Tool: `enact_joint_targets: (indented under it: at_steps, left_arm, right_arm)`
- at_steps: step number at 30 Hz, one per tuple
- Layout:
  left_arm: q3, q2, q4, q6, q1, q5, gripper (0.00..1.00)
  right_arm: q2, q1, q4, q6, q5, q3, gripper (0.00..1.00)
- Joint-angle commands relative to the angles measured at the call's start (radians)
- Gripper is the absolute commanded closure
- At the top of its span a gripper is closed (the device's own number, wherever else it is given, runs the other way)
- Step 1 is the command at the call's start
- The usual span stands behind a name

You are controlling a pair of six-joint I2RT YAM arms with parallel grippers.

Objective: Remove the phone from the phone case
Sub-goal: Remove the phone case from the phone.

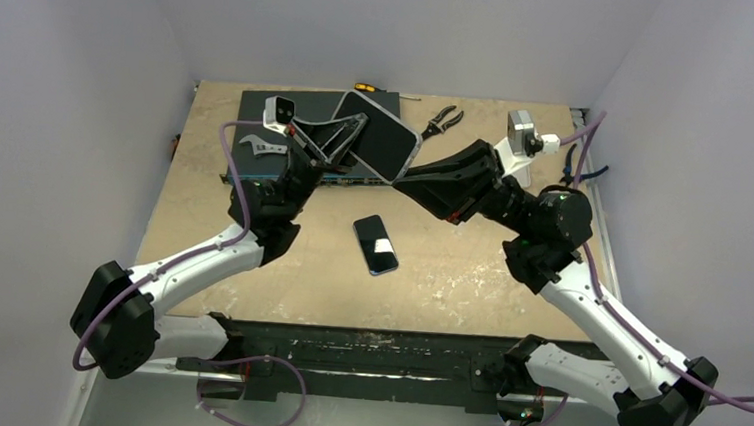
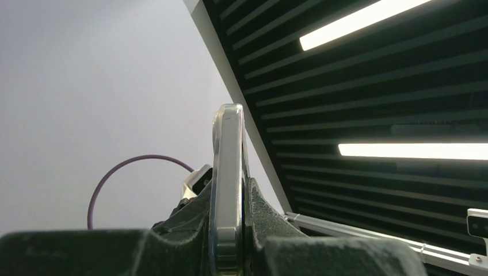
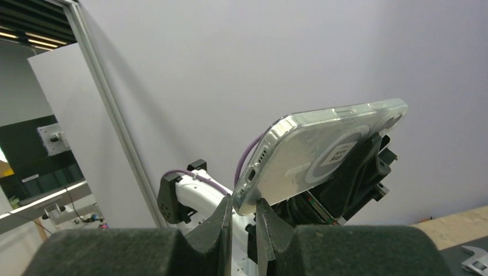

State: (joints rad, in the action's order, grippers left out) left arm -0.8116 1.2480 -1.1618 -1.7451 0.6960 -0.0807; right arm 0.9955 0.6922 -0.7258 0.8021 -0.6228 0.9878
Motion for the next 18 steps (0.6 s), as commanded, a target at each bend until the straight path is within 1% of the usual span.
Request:
enact_joint_targets:
  at_steps: [1, 7, 13, 15, 18]
  left_arm:
    - [0.063, 0.127, 0.304, 0.230, 0.037, -0.179, 1.00]
    - [0.075, 0.121, 0.268, 0.217, 0.039, -0.167, 1.00]
    - [0.104, 0.037, 0.256, 0.237, 0.035, -0.079, 1.00]
    - [0.111, 0.010, 0.258, 0.253, 0.034, -0.046, 1.00]
    - [0.119, -0.018, 0.244, 0.277, 0.034, -0.014, 1.00]
  right_arm:
    - [-0.017, 0.033, -0.407, 0.075, -0.019, 0.140, 1.00]
    - [-0.017, 0.033, -0.412, 0.084, -0.023, 0.139, 1.00]
    - [-0.081, 0.033, -0.314, 0.023, 0.005, 0.092, 1.00]
    - [-0.109, 0.033, -0.281, 0.010, 0.036, 0.076, 0.89]
    - [-0.118, 0.033, -0.276, 0.039, 0.093, 0.058, 0.70]
